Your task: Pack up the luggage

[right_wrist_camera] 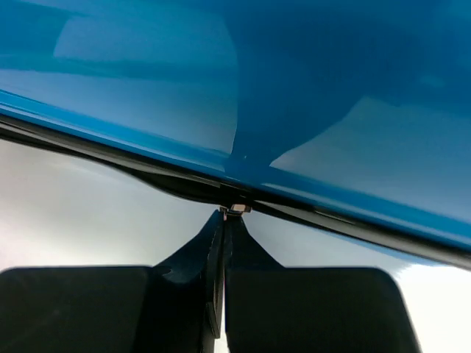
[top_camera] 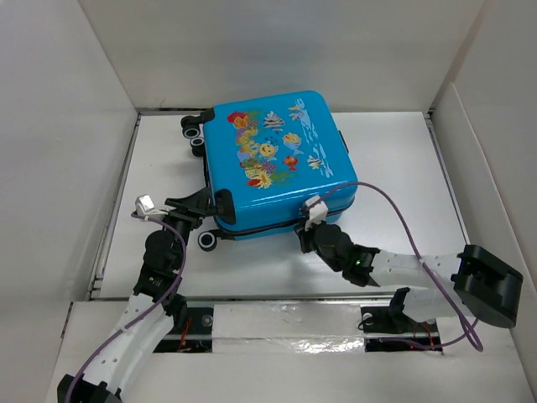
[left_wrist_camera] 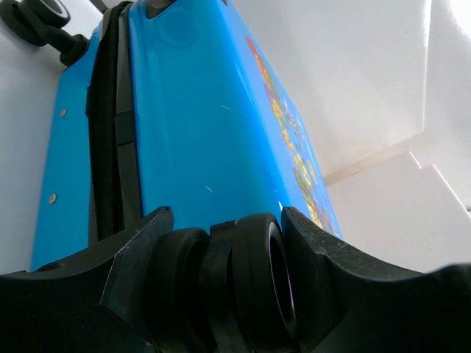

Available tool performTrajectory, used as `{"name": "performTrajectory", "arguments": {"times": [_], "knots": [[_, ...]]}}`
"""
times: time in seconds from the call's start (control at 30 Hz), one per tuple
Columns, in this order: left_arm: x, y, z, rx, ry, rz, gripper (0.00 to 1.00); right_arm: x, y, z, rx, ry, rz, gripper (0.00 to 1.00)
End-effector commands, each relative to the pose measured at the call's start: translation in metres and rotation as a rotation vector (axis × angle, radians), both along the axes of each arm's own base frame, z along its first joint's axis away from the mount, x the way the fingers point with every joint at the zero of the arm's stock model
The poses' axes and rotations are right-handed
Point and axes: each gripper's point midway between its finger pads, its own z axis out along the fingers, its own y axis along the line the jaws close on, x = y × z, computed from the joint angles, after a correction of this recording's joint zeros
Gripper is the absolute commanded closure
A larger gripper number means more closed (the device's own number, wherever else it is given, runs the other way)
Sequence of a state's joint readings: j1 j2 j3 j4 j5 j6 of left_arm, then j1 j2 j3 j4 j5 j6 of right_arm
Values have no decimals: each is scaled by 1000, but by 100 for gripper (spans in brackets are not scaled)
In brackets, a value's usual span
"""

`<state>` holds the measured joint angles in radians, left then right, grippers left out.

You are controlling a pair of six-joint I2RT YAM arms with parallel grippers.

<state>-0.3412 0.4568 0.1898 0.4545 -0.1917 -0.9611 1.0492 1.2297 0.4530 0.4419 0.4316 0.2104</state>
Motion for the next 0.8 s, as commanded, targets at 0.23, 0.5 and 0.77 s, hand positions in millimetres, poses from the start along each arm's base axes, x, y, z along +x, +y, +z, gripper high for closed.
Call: {"name": "performTrajectory", "arguments": {"times": [0.23,0.5,0.77], "knots": [[-21,-55,-30,128,11,-311,100,-34,115,70,203,-24,359,100],[-19,-65,-29,160,-5,-366,100,-142,235,106,239,-51,747,100],[-22,-107,-33,194,-10,-453,100,-132,183,125,310,-87,641,100]]}}
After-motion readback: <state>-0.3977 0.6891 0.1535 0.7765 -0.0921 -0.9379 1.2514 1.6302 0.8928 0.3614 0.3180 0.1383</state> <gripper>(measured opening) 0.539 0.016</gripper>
